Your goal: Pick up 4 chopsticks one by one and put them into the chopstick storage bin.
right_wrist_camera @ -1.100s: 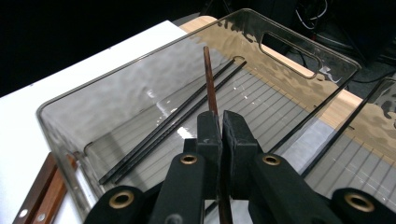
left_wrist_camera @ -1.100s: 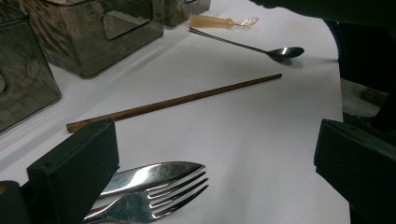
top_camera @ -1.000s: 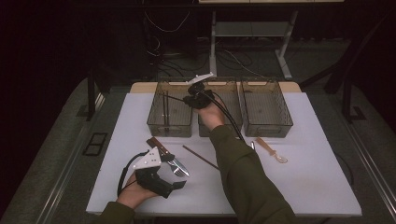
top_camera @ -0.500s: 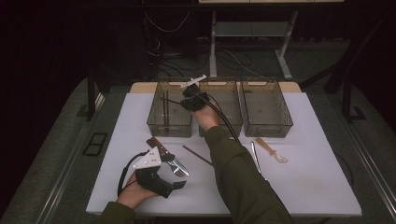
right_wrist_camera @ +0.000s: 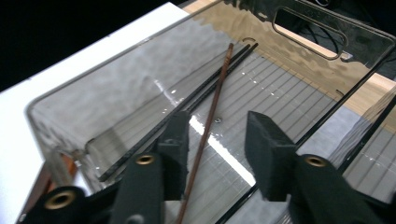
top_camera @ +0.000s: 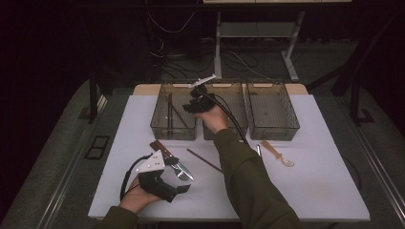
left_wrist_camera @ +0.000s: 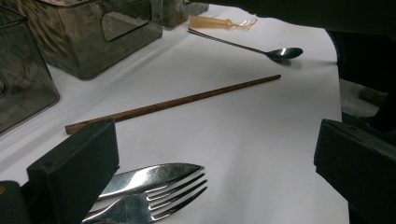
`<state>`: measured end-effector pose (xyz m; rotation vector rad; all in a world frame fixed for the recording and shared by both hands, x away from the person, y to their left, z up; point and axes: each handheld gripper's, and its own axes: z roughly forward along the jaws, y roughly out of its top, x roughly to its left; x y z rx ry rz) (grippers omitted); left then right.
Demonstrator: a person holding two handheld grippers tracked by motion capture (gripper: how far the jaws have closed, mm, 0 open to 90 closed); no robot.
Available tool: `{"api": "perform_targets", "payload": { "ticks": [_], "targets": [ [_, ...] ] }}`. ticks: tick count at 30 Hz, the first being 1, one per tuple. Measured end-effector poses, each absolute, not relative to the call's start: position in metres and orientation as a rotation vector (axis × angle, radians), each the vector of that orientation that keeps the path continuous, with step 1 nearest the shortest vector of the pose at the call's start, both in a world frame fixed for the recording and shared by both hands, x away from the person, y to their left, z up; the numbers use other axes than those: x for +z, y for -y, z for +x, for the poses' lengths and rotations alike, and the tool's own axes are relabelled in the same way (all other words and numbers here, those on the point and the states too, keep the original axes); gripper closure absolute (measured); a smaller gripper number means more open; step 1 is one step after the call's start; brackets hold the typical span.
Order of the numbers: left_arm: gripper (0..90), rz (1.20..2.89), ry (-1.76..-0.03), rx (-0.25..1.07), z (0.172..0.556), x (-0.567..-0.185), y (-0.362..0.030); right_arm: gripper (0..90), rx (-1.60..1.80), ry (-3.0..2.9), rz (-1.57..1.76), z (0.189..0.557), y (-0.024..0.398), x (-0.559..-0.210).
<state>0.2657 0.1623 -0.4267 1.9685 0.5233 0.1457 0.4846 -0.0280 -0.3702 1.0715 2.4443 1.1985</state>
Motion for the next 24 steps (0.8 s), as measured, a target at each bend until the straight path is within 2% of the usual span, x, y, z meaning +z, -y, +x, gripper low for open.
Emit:
{"api": "perform_targets", "payload": {
  "ticks": [8, 24],
  "targets": [
    [0.0, 1.976, -0.527, 0.147, 0.266, -0.427, -0.163, 46.0, 1.263, -2.453, 1.024, 0.47, 0.049, -0.36],
    [0.0, 2.034, -0.519, 0.165, 0.27, -0.431, -0.162, 34.7, 1.303, -2.437, 0.959, 0.424, 0.111, -0.348]
  ]
}}
